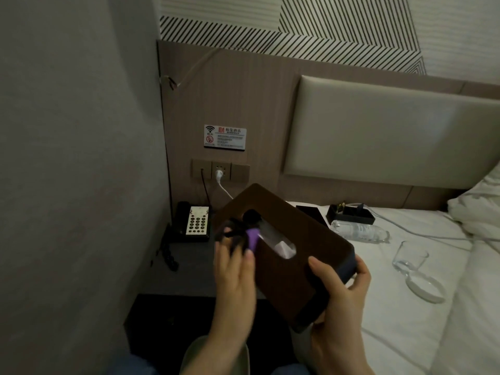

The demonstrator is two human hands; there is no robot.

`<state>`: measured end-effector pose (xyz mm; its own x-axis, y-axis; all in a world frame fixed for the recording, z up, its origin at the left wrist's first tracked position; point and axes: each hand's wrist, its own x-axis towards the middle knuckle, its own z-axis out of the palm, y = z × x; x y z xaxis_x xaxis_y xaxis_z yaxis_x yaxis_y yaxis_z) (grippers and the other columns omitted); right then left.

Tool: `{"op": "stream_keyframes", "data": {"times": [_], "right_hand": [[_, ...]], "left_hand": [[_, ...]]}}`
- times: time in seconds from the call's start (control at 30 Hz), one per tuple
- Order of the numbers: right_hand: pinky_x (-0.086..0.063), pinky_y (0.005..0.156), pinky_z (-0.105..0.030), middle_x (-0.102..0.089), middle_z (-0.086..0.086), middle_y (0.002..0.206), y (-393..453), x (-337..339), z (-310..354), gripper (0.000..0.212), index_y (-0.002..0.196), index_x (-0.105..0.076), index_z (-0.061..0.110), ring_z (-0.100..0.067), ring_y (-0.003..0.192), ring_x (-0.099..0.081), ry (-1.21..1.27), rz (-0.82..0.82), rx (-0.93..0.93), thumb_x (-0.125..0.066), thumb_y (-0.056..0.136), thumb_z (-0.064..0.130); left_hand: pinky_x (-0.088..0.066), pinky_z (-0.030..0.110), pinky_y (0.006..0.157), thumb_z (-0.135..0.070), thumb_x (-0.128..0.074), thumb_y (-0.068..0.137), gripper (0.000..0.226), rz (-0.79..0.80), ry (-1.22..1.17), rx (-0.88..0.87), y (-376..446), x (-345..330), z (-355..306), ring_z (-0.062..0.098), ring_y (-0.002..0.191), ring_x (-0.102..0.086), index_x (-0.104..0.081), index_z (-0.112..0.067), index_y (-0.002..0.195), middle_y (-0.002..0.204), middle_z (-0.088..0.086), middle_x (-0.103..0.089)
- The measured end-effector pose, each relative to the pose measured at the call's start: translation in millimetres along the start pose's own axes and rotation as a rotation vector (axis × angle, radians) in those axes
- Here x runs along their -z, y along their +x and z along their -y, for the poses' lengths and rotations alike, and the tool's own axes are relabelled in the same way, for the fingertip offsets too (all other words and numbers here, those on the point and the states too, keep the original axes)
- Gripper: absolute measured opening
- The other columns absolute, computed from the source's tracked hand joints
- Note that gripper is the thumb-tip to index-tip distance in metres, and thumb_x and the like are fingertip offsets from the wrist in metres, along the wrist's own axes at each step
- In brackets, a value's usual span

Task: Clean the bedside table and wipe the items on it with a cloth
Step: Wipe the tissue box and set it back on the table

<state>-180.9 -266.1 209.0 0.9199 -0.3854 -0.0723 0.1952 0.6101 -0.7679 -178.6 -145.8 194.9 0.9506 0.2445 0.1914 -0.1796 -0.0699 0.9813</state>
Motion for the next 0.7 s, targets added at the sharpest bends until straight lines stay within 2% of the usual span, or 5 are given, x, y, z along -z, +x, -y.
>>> {"op": "stream_keyframes", "data": {"times": [0.1, 0.27, 0.43, 0.63, 0.7], "right_hand": [[-0.058, 0.059, -0.042, -0.061, -0.009, 0.109, -6, -2, -1, 0.077, 0.111, -0.052, 0.045, -0.026, 0.074, -0.074, 0.019, 0.033, -0.027, -0.084, 0.048, 0.015], [-0.056, 0.081, -0.049, -0.071, -0.015, 0.11, -9, -10, 7, 0.069, 0.125, -0.059, 0.017, -0.035, 0.093, -0.071, 0.232, 0.054, -0.305, -0.078, 0.059, 0.017], [-0.054, 0.056, -0.05, -0.07, -0.021, 0.065, -11, -15, 25, 0.039, 0.097, -0.062, 0.013, -0.043, 0.059, -0.069, 0.269, 0.068, -0.614, -0.075, 0.062, 0.025], [-0.055, 0.058, -0.059, -0.07, -0.029, 0.094, -2, -13, 38, 0.055, 0.115, -0.06, 0.009, -0.051, 0.081, -0.068, 0.202, 0.079, -0.788, -0.077, 0.069, 0.033], [-0.053, 0.072, -0.066, -0.066, -0.03, 0.11, 7, -10, 44, 0.062, 0.121, -0.058, 0.012, -0.052, 0.099, -0.064, 0.165, 0.122, -0.82, -0.073, 0.071, 0.046]], "left_hand": [[-0.028, 0.035, 0.111, -0.05, -0.033, 0.098, 0.049, -0.139, -0.31, 0.205, 29, 11, 0, 0.006, 0.132, -0.032, -0.02, -0.05, 0.145, 0.157, -0.009, -0.021], [-0.033, 0.045, 0.112, -0.059, -0.038, 0.095, 0.055, -0.252, -0.496, 0.22, 54, 23, 0, 0.015, 0.133, -0.042, -0.03, -0.042, 0.147, 0.15, -0.009, -0.039], [-0.031, 0.046, 0.113, -0.058, -0.04, 0.094, 0.054, -0.285, -0.381, 0.125, 83, 47, -10, 0.013, 0.133, -0.042, -0.037, -0.039, 0.144, 0.146, -0.01, -0.044], [-0.04, 0.045, 0.106, -0.04, -0.057, 0.092, 0.043, -0.288, -0.438, 0.136, 97, 69, -18, 0.018, 0.121, -0.055, -0.053, -0.031, 0.134, 0.127, -0.005, -0.061], [-0.043, 0.044, 0.104, -0.036, -0.061, 0.09, 0.043, -0.34, -0.46, 0.152, 93, 73, -15, 0.019, 0.118, -0.057, -0.055, -0.029, 0.132, 0.124, -0.004, -0.063]]}}
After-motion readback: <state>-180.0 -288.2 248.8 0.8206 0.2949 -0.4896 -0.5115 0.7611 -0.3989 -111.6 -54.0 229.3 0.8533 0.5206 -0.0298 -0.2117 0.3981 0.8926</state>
